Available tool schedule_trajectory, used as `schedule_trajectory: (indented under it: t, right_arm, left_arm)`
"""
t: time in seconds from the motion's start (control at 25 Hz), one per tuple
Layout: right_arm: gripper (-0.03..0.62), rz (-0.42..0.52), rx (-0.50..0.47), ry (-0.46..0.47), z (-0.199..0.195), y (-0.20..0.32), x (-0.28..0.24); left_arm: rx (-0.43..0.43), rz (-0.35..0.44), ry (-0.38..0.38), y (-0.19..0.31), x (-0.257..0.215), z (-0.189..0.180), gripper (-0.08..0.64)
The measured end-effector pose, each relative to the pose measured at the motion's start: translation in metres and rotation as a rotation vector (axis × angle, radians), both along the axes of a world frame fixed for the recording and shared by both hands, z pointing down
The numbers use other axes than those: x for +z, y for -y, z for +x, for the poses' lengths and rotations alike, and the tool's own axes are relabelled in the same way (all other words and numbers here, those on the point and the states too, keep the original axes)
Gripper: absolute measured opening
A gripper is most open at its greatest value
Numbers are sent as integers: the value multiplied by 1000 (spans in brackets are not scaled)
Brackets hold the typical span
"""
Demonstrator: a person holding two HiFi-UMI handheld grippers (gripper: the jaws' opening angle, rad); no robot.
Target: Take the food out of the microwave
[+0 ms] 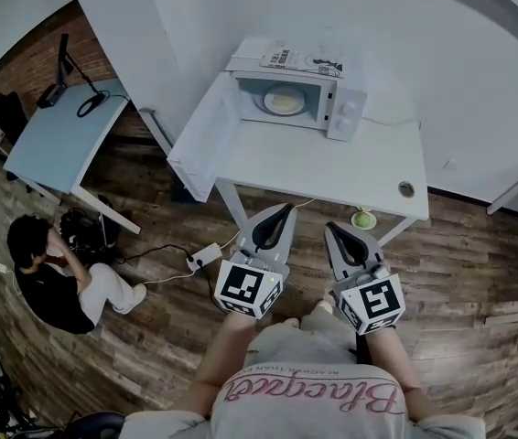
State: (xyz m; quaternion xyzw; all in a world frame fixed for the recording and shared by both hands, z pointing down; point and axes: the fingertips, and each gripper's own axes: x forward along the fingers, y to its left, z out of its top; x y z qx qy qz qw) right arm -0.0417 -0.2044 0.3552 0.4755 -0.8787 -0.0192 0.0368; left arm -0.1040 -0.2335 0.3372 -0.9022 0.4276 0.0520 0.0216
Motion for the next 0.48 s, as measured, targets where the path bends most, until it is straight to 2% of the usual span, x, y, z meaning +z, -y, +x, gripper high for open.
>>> schedule_trajectory:
  t: [0.48]
  right_arm:
    - [9,-11,-36,-1,-3,71,10]
  left_arm:
    - [-12,-27,18,66,16,0,8]
